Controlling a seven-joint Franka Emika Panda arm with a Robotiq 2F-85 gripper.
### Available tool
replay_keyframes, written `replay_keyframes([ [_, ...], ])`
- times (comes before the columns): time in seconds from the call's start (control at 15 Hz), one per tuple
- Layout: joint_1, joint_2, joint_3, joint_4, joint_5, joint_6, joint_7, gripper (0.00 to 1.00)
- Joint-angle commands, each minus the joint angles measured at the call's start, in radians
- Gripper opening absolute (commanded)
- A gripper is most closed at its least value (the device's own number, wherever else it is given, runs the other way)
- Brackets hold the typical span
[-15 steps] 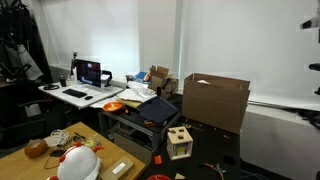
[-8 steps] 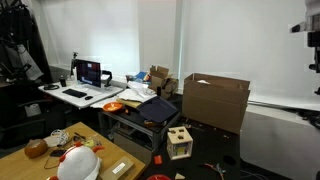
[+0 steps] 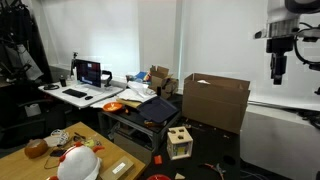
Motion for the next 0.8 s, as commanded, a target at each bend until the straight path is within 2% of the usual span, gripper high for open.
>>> replay_keyframes([
  [0.0, 0.009, 0.106, 0.028, 0.078, 0.086, 0.041, -0.055, 1.0],
  [0.4, 0.027, 0.234, 0.116, 0.131, 0.226, 0.137, -0.106, 1.0],
  [0.73, 0.045, 0.344, 0.206, 0.209, 0.296, 0.197, -0.08, 1.0],
])
